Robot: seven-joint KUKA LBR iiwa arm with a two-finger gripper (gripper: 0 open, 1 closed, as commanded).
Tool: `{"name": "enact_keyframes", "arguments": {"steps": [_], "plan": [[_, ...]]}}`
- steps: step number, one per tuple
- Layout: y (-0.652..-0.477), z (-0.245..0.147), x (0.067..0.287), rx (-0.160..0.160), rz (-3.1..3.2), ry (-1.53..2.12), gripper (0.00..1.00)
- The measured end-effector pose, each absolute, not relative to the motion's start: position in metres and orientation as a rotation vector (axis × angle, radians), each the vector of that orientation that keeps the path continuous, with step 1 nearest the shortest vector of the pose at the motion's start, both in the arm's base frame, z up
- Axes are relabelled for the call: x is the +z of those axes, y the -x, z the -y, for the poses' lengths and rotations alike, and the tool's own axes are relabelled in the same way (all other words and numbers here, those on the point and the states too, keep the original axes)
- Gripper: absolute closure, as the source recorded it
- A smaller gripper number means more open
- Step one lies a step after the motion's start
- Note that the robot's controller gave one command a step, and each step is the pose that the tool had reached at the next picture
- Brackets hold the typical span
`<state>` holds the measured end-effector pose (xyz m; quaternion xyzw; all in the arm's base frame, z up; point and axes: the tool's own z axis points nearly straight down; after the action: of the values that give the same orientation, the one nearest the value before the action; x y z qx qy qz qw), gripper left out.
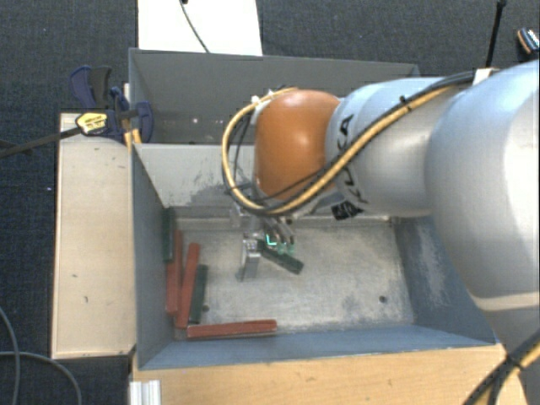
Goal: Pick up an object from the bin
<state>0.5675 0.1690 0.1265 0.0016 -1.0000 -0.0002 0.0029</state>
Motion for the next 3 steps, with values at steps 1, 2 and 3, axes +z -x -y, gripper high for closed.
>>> {"name": "enact_keyframes", "arguments": {"steps": [1,2,3], "plan": [[-0.574,-0.097,0.068,0.004,3.133,0.185,0.0],[-0.568,-0.082,0.102,-0.002,3.133,0.291,0.0],[-0.568,-0.106,0.1,-0.005,3.105,0.511,0.0]]}}
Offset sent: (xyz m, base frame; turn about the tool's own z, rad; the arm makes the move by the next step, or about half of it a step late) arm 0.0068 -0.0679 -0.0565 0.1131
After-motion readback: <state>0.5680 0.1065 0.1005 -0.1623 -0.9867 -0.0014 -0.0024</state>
